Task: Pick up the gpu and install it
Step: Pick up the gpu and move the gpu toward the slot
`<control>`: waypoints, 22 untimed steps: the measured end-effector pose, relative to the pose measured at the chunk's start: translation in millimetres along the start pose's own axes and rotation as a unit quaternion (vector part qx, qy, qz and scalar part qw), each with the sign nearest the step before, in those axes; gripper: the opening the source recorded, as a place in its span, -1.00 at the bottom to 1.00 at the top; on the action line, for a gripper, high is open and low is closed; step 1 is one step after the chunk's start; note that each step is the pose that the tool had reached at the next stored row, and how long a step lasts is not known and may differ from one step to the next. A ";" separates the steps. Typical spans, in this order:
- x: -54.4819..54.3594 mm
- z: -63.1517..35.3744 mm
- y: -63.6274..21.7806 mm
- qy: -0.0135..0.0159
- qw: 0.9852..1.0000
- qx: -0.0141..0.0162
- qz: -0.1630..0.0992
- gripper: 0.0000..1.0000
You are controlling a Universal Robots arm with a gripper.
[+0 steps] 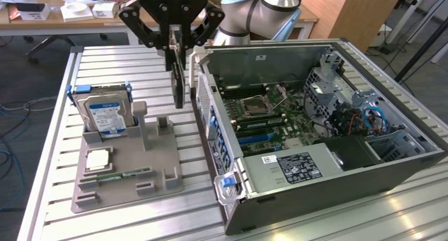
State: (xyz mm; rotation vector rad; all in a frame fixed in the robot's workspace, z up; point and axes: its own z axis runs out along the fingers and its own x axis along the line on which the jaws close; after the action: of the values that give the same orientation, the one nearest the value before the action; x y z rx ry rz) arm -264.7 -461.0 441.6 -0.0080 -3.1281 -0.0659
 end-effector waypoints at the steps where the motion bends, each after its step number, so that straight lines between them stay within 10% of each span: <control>1: -2.9 0.0 0.0 0.000 1.000 0.000 0.000 -0.47; 22: -78.4 -1.0 0.5 0.000 1.000 0.000 0.000 -0.47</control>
State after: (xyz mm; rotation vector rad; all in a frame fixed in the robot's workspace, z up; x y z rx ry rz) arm -186.3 -461.0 441.6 -0.0080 -3.1280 -0.0659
